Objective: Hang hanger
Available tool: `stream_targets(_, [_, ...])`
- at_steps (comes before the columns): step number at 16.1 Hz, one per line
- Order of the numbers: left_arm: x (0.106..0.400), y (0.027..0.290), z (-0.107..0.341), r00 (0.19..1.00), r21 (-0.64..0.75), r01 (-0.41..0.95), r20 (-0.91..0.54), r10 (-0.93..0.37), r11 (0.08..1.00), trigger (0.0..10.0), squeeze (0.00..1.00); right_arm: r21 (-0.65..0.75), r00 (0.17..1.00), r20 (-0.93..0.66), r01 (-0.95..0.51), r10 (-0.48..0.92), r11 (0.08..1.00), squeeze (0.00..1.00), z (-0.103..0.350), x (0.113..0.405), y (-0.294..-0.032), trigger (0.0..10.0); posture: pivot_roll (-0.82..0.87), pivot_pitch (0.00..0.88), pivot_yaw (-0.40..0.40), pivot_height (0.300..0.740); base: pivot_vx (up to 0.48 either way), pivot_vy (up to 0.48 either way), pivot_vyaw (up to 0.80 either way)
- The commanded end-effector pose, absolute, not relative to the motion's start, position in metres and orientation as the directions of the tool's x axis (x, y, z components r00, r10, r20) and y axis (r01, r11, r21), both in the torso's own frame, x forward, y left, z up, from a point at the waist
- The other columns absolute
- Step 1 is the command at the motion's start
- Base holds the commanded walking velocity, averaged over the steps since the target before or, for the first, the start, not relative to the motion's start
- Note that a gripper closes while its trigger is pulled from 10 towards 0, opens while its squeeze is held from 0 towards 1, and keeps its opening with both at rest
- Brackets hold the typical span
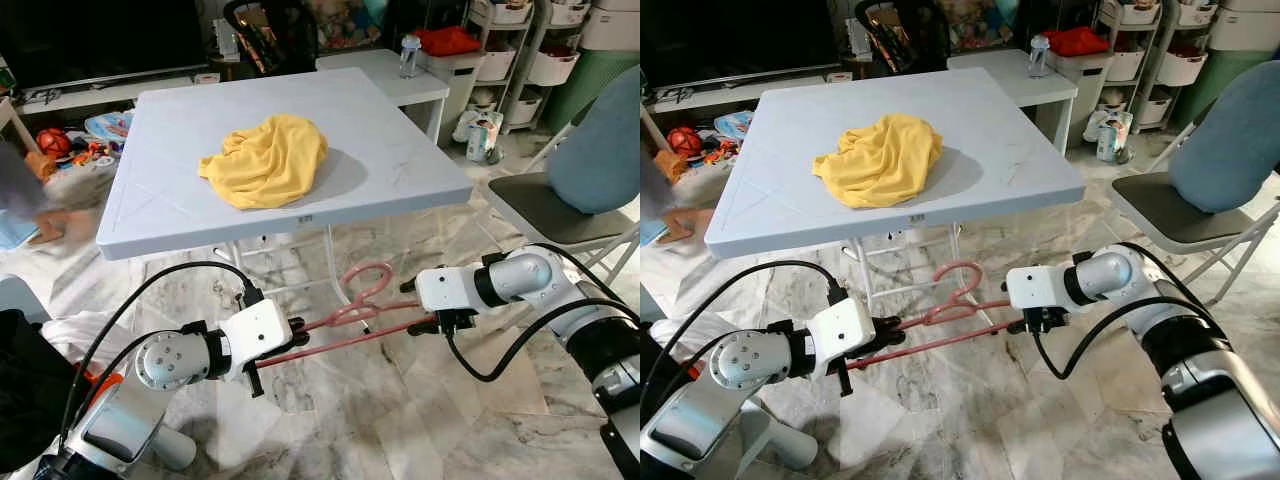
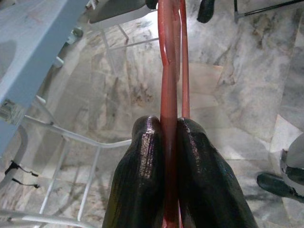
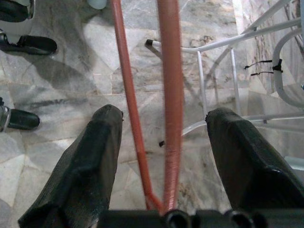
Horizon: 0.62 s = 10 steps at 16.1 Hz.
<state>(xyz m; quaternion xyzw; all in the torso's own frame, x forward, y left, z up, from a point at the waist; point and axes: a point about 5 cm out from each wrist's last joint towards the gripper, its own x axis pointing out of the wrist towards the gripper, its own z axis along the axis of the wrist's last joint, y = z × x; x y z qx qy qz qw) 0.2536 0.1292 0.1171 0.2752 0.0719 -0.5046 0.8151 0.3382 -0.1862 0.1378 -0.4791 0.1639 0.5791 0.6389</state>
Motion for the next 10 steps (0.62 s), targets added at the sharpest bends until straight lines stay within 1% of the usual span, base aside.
stream_targets(1, [0.252,0.128,0.116,0.466,0.384,0.867,-0.403,-0.788,0.316,10.0,0.00,-0.424,0.256,-0.770,-0.889,0.584,-0.170,0.00,0.145,0.342,-0.182,0.0,-0.07,0.000,0.009,0.740,0.000,0.000,0.00])
stream_targets(5, [0.253,0.127,0.115,0.469,0.395,0.863,-0.393,-0.791,0.315,10.0,0.00,-0.387,0.208,-0.770,-0.904,0.603,-0.183,0.00,0.140,0.341,-0.179,0.0,-0.06,0.000,0.005,0.740,0.000,0.000,0.00])
stream_targets(6, [0.253,0.126,0.116,0.470,0.398,0.861,-0.389,-0.792,0.316,10.0,0.00,-0.356,0.179,-0.777,-0.916,0.603,-0.186,0.00,0.136,0.339,-0.179,0.0,-0.06,0.000,0.004,0.740,0.000,0.000,0.00])
stream_targets(9, [0.253,0.125,0.115,0.469,0.401,0.861,-0.387,-0.794,0.313,10.0,0.00,-0.316,0.148,-0.799,-0.928,0.583,-0.198,0.00,0.133,0.338,-0.183,0.0,-0.06,0.000,0.003,0.740,0.000,0.000,0.00])
stream_targets(10, [0.252,0.125,0.115,0.468,0.402,0.861,-0.388,-0.794,0.311,10.0,0.00,-0.312,0.149,-0.802,-0.930,0.578,-0.194,0.00,0.134,0.339,-0.185,0.0,-0.06,0.000,0.003,0.740,0.000,0.000,0.00])
